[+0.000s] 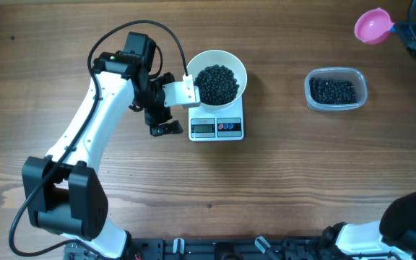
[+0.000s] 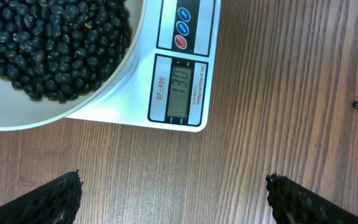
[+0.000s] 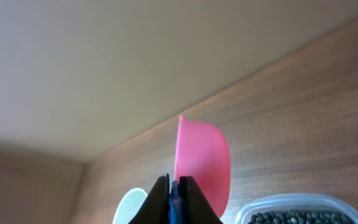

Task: Scoop item into bowl and weigh 150g on scale
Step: 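Lower the pink scoop into the beans and scoop with the right gripper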

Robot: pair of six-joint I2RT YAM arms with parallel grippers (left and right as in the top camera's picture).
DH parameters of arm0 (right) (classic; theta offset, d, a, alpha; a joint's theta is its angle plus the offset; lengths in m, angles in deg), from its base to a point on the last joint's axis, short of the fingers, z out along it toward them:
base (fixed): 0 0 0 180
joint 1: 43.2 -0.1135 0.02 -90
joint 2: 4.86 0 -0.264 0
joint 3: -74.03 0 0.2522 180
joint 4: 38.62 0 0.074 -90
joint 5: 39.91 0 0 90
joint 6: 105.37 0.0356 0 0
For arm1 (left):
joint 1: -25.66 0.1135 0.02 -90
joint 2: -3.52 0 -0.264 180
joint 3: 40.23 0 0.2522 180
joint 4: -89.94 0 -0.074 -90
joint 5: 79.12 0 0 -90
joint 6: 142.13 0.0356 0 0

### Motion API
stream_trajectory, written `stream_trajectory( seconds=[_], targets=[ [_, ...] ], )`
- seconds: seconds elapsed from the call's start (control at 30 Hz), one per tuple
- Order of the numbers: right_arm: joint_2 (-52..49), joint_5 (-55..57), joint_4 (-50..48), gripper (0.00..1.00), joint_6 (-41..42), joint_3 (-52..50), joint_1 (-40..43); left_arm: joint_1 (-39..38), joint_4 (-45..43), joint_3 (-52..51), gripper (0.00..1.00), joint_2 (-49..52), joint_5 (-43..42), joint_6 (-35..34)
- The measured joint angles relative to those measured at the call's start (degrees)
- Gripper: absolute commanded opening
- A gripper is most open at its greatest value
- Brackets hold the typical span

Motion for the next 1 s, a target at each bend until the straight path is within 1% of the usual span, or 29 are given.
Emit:
stream_trajectory(
  seconds=[0.1, 0.2, 0.27, 0.43, 0.6, 0.77, 0.83, 1.0],
  targets=[
    [0.85, 0.68, 10.43, 0.04, -8.24, 0.85, -0.15, 0.00, 0.02, 0.00, 1.00, 0.00, 0.00, 0.00],
    [0.85, 7.54, 21.84, 0.04, -17.20, 0.85, -1.09, 0.00, 0.00, 0.00, 1.00, 0.00, 0.00, 0.00],
    [0.85, 12.79, 25.53, 0.04, -20.44, 0.85, -1.97, 0.00, 0.00, 0.00, 1.00, 0.00, 0.00, 0.00],
    [0.81, 22.03, 26.75, 0.04, -25.03, 0.85, -2.91, 0.00, 0.02, 0.00, 1.00, 0.00, 0.00, 0.00],
    [0.24, 23.63, 26.47, 0.04, -25.46, 0.85, -2.91, 0.00, 0.02, 0.00, 1.00, 0.00, 0.00, 0.00],
    [-2.23, 23.56, 26.73, 0.04, -28.65, 0.85, -3.43, 0.00, 0.02, 0.00, 1.00, 0.00, 0.00, 0.00],
    [-2.69, 24.57, 26.75, 0.04, -29.97, 0.85, -4.35, 0.00, 0.02, 0.00, 1.00, 0.00, 0.00, 0.00],
    [-2.75, 31.63, 26.67, 0.04, -34.01, 0.85, -9.38, 0.00, 0.00, 0.00, 1.00, 0.00, 0.00, 0.00]
  ],
)
